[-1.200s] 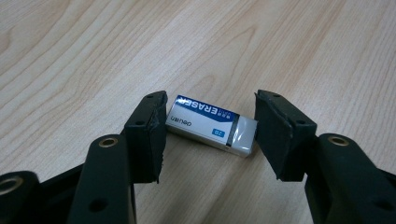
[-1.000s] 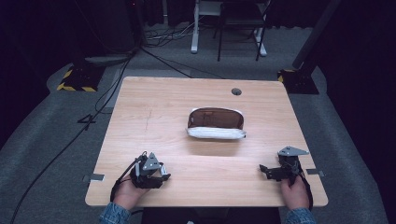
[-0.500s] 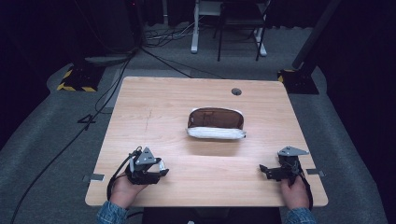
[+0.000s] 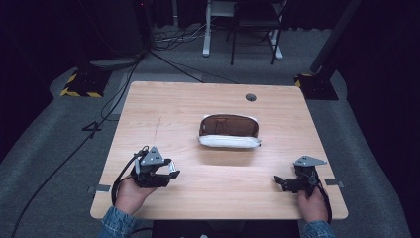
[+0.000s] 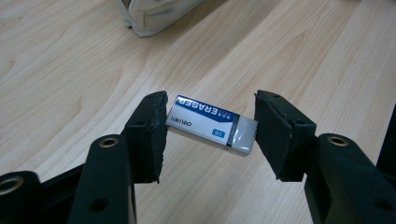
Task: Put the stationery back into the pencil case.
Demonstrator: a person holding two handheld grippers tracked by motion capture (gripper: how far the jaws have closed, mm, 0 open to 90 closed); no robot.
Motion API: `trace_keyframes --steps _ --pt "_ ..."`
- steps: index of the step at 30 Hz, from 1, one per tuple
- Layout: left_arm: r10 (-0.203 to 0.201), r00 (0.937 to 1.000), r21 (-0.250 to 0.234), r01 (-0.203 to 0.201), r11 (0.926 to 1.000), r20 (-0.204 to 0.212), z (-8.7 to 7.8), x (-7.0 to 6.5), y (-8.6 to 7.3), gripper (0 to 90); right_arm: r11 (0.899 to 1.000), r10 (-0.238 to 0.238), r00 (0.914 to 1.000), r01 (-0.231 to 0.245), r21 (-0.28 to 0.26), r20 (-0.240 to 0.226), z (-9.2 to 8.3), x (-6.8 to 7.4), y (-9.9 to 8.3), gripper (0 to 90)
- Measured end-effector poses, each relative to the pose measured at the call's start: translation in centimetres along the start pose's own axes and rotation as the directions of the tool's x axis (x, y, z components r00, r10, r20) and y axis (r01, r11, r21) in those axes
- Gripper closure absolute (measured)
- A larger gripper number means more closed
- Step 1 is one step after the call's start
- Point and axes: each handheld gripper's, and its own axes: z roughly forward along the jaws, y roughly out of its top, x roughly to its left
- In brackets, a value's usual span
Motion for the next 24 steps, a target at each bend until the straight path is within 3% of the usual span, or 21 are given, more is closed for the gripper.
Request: trace_keyframes --steps 8,13,24 --pt "0.024 0.9997 -0.003 -0.024 0.9997 -0.005 -0.5 0.2 2.8 45.7 1.000 0.000 1.0000 0.000 0.000 0.000 0.0 0.0 0.0 0.0" --pt "0.002 0.9999 -0.045 -0.001 0.9990 0.016 -1.1 0.6 4.5 45.7 1.000 0.001 1.0000 -0.001 0.000 0.000 0.0 0.0 0.0 0.0" --pt "0.001 0.9994 -0.070 0.001 0.9976 0.036 -1.2 1.4 8.0 45.7 1.000 -0.003 1.0000 0.003 0.000 -0.005 0.0 0.0 0.0 0.0"
